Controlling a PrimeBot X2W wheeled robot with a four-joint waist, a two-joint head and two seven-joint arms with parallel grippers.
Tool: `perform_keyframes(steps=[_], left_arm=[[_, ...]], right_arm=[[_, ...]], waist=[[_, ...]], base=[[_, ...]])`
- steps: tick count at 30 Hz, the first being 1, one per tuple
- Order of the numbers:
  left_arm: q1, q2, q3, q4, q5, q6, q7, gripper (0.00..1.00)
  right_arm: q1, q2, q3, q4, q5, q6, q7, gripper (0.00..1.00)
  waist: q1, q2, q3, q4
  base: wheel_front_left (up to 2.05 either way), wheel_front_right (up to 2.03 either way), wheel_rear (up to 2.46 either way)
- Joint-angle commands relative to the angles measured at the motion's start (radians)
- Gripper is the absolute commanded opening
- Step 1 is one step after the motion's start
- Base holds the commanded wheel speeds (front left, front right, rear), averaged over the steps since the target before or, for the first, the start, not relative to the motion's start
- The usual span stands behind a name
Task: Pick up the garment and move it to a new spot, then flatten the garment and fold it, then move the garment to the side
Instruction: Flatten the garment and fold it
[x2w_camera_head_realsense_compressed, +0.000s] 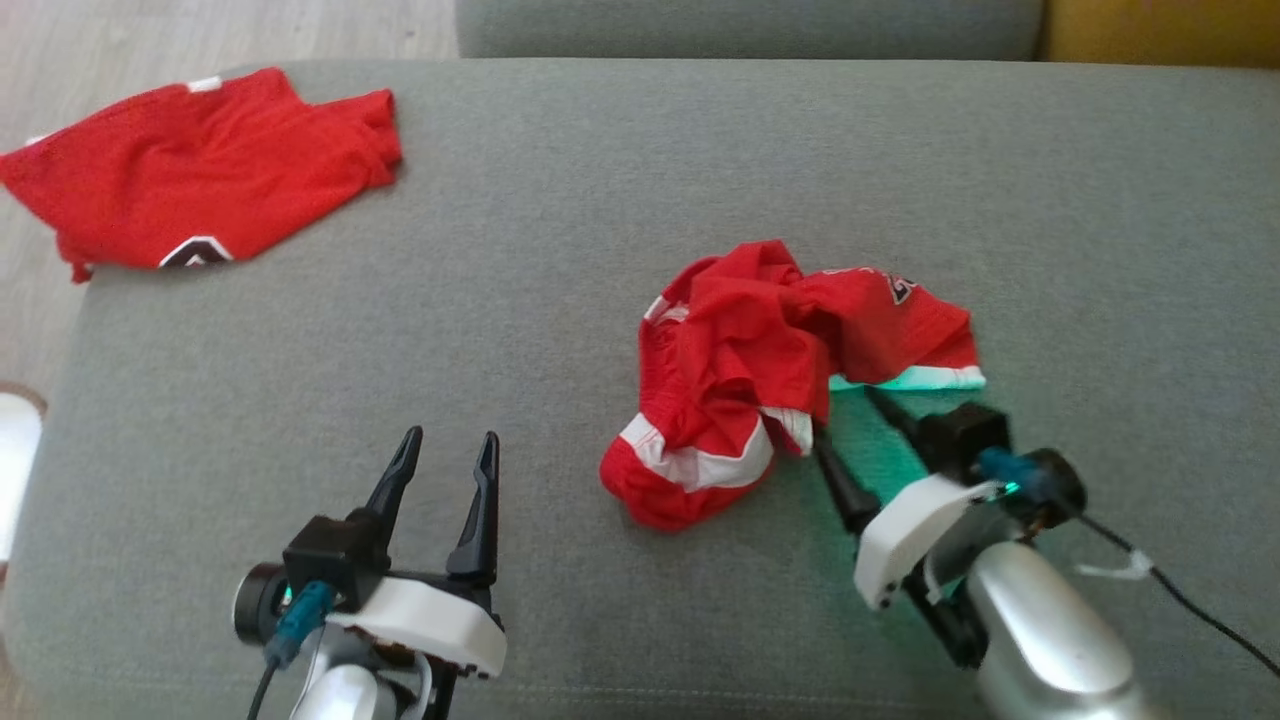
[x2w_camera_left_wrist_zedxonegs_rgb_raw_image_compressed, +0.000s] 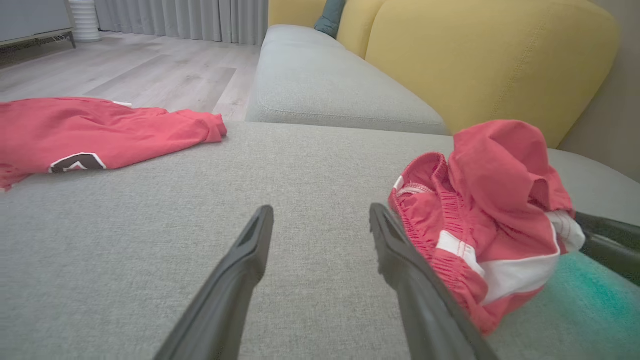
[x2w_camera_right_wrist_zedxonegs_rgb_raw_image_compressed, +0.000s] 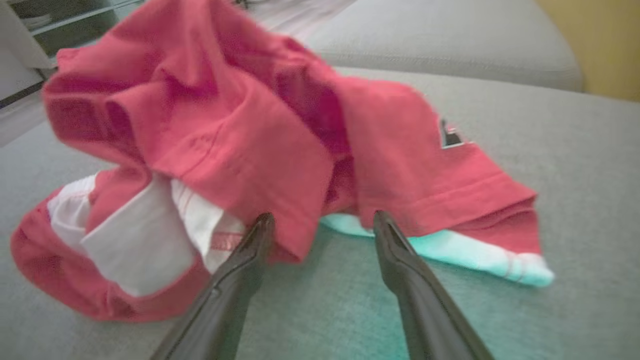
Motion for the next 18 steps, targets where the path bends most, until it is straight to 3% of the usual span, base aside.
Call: perform_keyframes(steps=[1,8,14,15,16,18], left_arm=[[-0.035,-0.001,0.032,-0.029,0.005,-0.004,-0.012,1.00],[-0.036,-0.001,0.035,-0.030,0.003,-0.002,-0.012,1.00],[-0.032,-0.001,0.037,-0.034,0.002,0.002,-0.012,1.00],[-0.032,-0.001,0.039,-0.035,0.002,0.002,-0.012,1.00],[-0.031,-0.001,0.040,-0.035,0.002,0.003,-0.012,1.00],[-0.031,-0.001,0.040,-0.036,0.002,0.003,-0.012,1.00]], right_arm=[[-0.037,0.015,0.047,-0.009,-0.012,-0.001,0.011,1.00],[-0.061,0.026,0.086,0.020,0.006,-0.001,-0.003,1.00],[-0.086,0.034,0.029,0.004,-0.038,-0.001,-0.084,1.00],[-0.086,0.037,0.023,-0.007,-0.043,-0.001,-0.093,0.81],[-0.085,0.039,0.020,-0.017,-0.050,-0.001,-0.099,0.43],[-0.082,0.043,0.022,-0.029,-0.055,-0.001,-0.102,0.00]], waist=[[0.0000,0.0000,0.006,0.015],[0.0000,0.0000,0.010,0.034],[0.0000,0.0000,0.009,0.033],[0.0000,0.0000,0.010,0.031],[0.0000,0.0000,0.010,0.027],[0.0000,0.0000,0.010,0.019]], base=[[0.00,0.00,0.00],[0.00,0.00,0.00],[0.00,0.00,0.00],[0.00,0.00,0.00],[0.00,0.00,0.00],[0.00,0.00,0.00]])
